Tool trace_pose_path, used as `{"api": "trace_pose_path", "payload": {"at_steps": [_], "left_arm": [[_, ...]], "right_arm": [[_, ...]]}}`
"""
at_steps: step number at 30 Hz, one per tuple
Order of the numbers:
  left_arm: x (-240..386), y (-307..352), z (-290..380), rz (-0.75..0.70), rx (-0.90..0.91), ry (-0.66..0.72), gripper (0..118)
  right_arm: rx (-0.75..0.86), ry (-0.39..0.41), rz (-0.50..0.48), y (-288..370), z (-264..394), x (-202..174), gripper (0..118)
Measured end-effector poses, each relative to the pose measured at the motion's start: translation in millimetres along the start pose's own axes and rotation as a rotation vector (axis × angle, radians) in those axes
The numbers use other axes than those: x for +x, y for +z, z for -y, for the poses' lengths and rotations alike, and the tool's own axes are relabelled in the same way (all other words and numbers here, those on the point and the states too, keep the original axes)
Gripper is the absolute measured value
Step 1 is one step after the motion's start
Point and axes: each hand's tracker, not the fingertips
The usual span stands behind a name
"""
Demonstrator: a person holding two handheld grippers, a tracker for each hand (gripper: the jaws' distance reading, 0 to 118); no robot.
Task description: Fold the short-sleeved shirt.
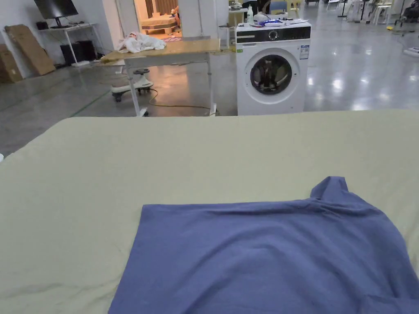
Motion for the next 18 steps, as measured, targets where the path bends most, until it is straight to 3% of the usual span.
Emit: {"api": "trace_pose_path", "payload": {"at_steps": [1, 2, 3, 4, 5, 6, 10, 14, 18], "left_arm": [[-2, -5, 1, -0.008, -0.011, 0.008, 4], [-1, -8, 2, -0.016, -0.024, 0.013, 17], [-1, -9, 5, -0.030, -0.023, 0.008, 34], [-1, -10, 6, -0.054, -0.018, -0.010, 65], [0, -9, 6, -0.079, -0.013, -0.028, 81], [0, -7, 4, -0.091, -0.012, -0.039, 87], [11, 15, -16, -0.133, 0.027, -0.039, 87], [49, 45, -36, -0.139, 0.174, -0.173, 87], [87, 66, -48, -0.091, 0.283, -0.256, 87]], "right_arm": [[0.000, 0.003, 0.008, -4, 1, -2, 6], [0.004, 0.003, 0.009, -7, 2, -2, 18], [0.008, 0.010, 0.009, -10, 3, -2, 43], [0.004, 0.021, 0.023, -15, 7, 2, 75], [-0.013, 0.037, 0.052, -17, 7, 1, 85], [-0.006, 0.035, 0.041, -15, 7, 1, 85], [0.082, 0.094, 0.056, 4, -3, -9, 85], [0.204, 0.172, 0.015, 29, -19, -35, 85], [0.274, 0.195, -0.065, 46, -36, -61, 84]]}}
